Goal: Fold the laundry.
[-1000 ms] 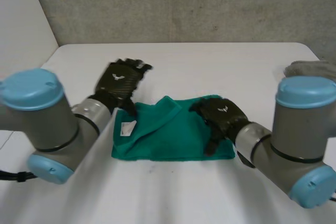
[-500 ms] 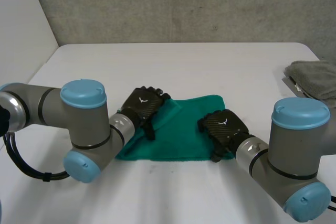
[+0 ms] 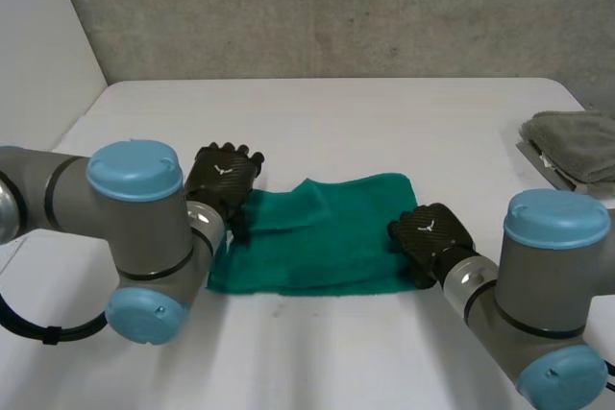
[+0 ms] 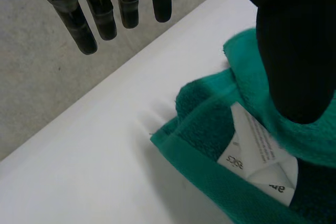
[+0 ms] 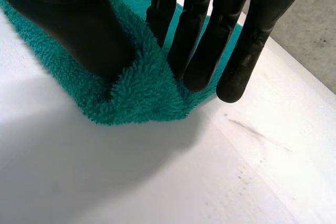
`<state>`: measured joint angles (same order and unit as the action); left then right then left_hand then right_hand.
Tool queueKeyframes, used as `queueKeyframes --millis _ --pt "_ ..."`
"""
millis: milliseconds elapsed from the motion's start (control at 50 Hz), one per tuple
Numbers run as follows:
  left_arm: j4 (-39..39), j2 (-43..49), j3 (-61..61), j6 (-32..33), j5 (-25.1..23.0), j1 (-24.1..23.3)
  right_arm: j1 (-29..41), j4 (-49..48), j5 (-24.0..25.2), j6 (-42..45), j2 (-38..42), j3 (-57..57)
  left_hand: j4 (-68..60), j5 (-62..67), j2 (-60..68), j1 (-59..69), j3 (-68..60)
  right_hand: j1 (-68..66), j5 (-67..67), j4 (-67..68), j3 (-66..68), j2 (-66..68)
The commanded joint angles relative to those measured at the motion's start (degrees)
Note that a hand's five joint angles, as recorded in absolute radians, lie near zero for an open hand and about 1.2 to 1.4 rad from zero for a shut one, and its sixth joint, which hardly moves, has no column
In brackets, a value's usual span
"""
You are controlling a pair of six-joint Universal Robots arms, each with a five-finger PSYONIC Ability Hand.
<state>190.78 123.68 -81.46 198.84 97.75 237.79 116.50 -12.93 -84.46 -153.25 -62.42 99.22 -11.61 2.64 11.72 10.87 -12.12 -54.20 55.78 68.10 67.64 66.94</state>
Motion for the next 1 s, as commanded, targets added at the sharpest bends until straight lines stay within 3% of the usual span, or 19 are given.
queueKeyframes --millis 20,200,340,760,860,920,1000 --pt "0.4 -3.9 -1.6 -0.5 -0.7 0.5 -3.2 0.0 0.8 4.4 -6.0 4.8 0.4 -1.4 -0.5 0.4 0.9 -25.8 14.2 11.9 12.4 13.1" --pt "0.3 -3.1 -1.4 -1.1 -6.0 -3.1 -4.1 0.1 0.7 7.7 -6.1 6.8 0.7 -1.8 -0.8 0.0 1.2 -25.8 14.2 11.9 12.4 13.1" --pt "0.3 -2.8 -1.8 -1.7 -6.3 -6.1 -3.8 -0.2 0.9 7.5 -5.9 7.5 0.7 -1.8 -0.8 0.0 1.2 -25.8 14.2 11.9 12.4 13.1" --pt "1.2 10.1 8.2 0.1 -6.3 -5.1 -4.3 -0.2 1.3 7.5 -5.9 8.7 -0.1 -0.9 0.0 0.9 0.4 -25.8 14.2 11.9 12.4 13.1" --pt "6.3 8.5 7.9 0.1 -1.0 0.1 -4.4 -0.2 1.4 7.5 -6.0 8.8 -0.8 -0.2 0.7 1.5 -0.3 -25.8 14.2 11.9 12.4 13.1" --pt "8.2 6.7 7.3 0.1 3.6 1.4 -4.4 -0.2 1.3 7.6 -6.0 8.8 -0.5 -0.6 0.3 1.2 0.1 -25.8 14.2 11.9 12.4 13.1" --pt "8.7 6.1 6.2 0.4 6.0 1.6 -4.4 -0.2 1.3 7.6 -6.0 8.7 -0.3 -0.7 0.2 1.0 0.2 -25.8 14.2 11.9 12.4 13.1"
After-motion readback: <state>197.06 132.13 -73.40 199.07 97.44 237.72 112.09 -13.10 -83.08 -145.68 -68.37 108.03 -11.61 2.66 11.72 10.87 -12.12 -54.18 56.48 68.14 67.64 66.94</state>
